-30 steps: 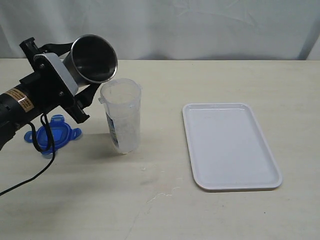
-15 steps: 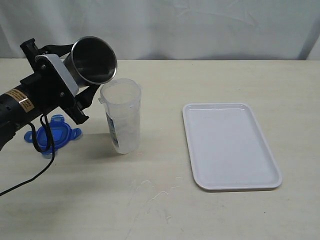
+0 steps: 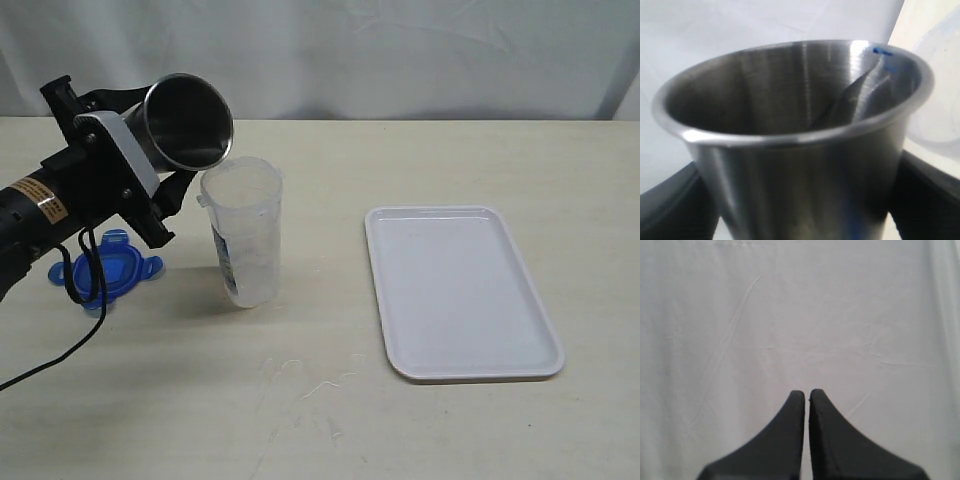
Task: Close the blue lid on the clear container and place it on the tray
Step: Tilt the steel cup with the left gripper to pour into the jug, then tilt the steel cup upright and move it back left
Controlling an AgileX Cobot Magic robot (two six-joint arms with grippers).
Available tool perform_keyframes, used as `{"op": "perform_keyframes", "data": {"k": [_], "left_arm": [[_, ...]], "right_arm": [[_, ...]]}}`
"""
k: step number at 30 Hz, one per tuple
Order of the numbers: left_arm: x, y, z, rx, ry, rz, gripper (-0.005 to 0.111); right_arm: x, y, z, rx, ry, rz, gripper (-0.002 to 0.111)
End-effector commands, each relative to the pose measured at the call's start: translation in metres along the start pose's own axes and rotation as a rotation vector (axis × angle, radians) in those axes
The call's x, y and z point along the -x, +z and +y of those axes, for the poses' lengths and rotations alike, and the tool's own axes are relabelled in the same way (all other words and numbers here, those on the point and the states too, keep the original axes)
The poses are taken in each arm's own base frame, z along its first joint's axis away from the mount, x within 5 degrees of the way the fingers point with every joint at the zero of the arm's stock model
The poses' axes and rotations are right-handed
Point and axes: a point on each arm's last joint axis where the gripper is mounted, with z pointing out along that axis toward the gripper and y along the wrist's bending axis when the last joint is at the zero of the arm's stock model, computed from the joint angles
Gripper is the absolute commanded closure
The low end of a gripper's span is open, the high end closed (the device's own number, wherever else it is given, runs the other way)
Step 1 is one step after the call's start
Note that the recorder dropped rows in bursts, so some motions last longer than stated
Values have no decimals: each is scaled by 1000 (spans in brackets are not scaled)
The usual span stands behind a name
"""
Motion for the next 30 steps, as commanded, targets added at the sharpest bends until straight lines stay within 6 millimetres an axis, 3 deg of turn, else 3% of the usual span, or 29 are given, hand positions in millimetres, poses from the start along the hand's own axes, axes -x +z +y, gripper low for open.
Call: {"op": "perform_keyframes", "data": {"k": [1, 30], "left_arm": [[7, 2, 10, 64, 24, -45, 107], [7, 2, 10, 65, 92, -43, 107]], "right_arm": [[-2, 0, 0, 0, -5, 15, 104], [-2, 0, 0, 0, -5, 15, 104]]}}
